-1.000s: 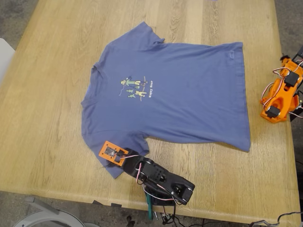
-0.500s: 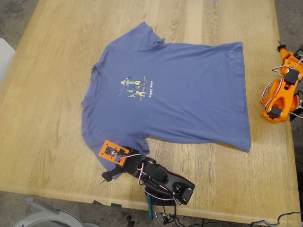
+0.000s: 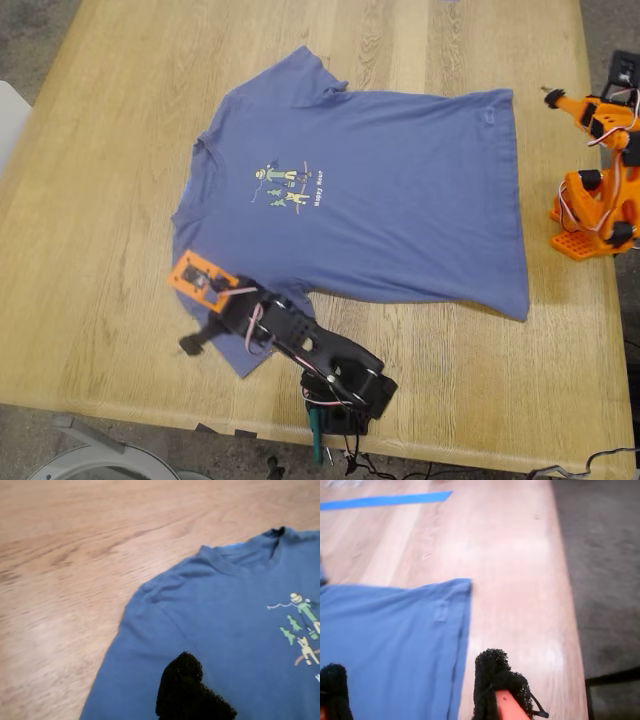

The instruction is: Fold a T-shirt

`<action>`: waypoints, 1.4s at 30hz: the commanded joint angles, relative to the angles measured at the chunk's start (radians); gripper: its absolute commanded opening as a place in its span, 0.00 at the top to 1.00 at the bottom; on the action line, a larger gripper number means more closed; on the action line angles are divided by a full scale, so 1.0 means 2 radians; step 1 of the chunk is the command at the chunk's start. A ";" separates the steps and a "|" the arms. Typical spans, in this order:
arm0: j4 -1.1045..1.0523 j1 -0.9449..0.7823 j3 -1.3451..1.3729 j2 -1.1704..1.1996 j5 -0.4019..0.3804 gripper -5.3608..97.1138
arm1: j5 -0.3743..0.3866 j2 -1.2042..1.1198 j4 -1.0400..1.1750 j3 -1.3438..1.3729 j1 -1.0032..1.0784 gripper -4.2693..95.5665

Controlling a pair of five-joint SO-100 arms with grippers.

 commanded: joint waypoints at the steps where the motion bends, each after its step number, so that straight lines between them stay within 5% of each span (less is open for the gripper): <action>1: 0.012 0.018 -0.137 -0.072 -0.007 0.38 | -0.011 -0.080 0.061 -0.127 -0.061 0.57; 9: 0.071 0.055 -0.354 -0.283 -0.005 0.39 | -0.025 -0.247 0.087 -0.265 -0.202 0.60; 19: 0.110 0.091 -0.439 -0.419 0.002 0.39 | -0.006 -0.347 0.081 -0.263 -0.442 0.61; 32: -0.042 0.118 -0.590 -0.653 0.017 0.40 | 0.000 -0.510 -0.083 -0.295 -0.554 0.62; 42: 0.063 0.123 -1.077 -0.993 0.020 0.40 | 0.007 -0.584 -0.175 -0.306 -0.585 0.64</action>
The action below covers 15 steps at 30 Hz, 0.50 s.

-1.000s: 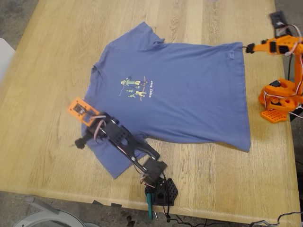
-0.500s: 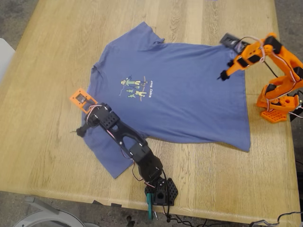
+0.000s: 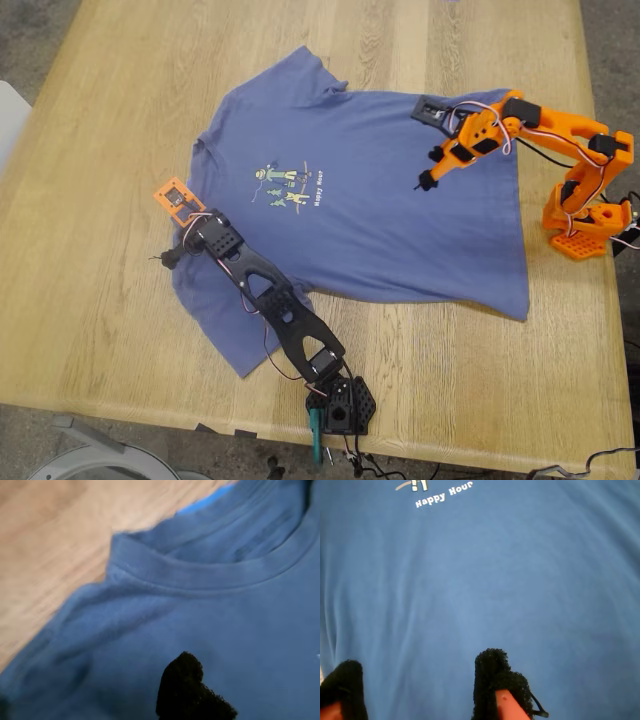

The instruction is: Fold a T-shirt

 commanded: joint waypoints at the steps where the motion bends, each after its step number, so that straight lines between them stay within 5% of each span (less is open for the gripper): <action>1: 0.041 0.002 -0.259 -0.048 0.007 0.40 | 0.004 -0.008 -0.025 -0.035 -0.008 0.64; 15: -0.056 0.014 -0.298 -0.138 0.005 0.41 | 0.016 -0.093 -0.128 -0.040 -0.075 0.67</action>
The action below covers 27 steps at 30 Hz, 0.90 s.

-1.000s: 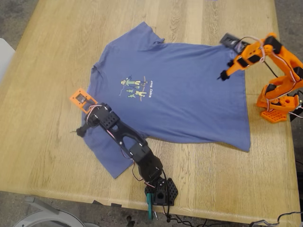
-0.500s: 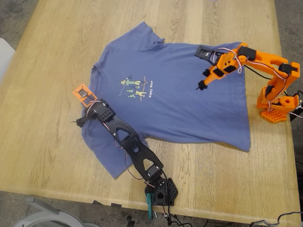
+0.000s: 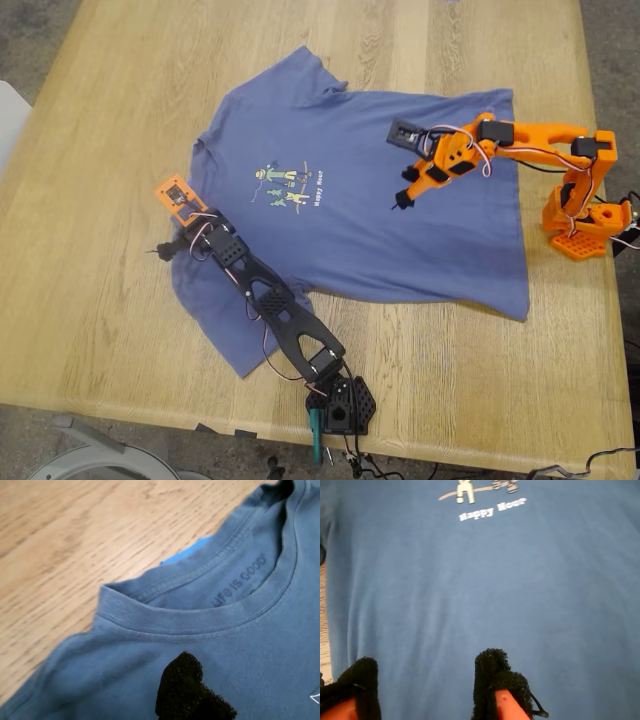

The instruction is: Fold a T-shirt

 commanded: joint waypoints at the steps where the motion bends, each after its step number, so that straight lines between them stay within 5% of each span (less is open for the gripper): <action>1: -0.036 0.006 -0.044 0.014 -0.005 0.42 | 0.004 -0.008 -0.026 -0.030 -0.013 0.67; 12: -0.101 0.004 -0.038 -0.048 -0.004 0.44 | 0.001 -0.045 -0.098 -0.018 -0.008 0.71; 27: -0.097 0.014 -0.038 -0.091 -0.034 0.84 | 0.010 -0.048 -0.169 0.064 -0.002 0.70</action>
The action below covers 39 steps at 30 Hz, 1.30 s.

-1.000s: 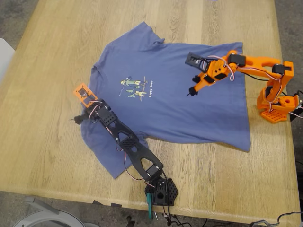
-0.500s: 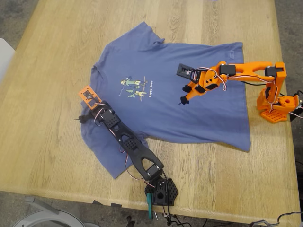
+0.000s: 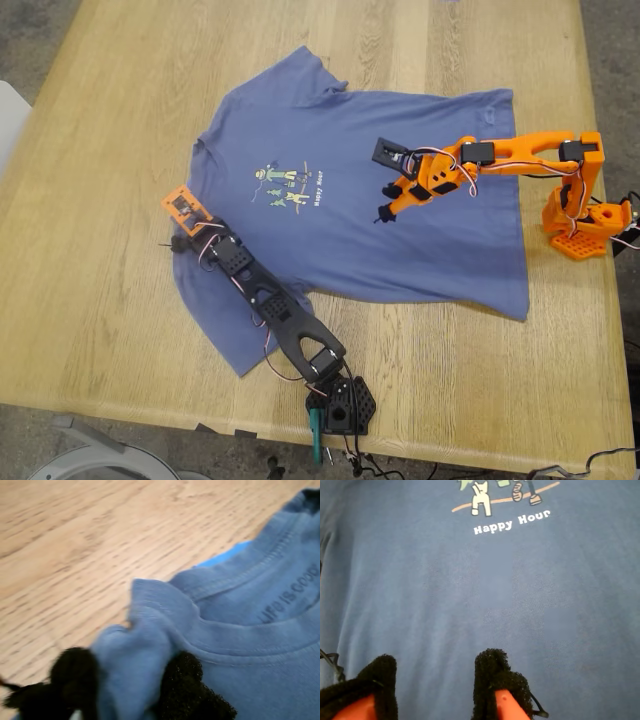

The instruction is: Fold a T-shirt

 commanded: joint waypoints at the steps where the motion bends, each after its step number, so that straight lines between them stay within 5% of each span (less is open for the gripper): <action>1: -0.006 0.011 -0.014 0.003 -0.011 0.86 | 0.002 0.000 -0.010 -0.002 0.000 0.70; 4: -0.006 0.010 -0.014 0.000 -0.012 0.95 | 0.011 -0.011 -0.024 0.000 -0.012 0.68; 39: 0.117 0.021 -0.028 0.063 -0.018 0.95 | 0.048 -0.162 -0.110 0.018 -0.034 0.64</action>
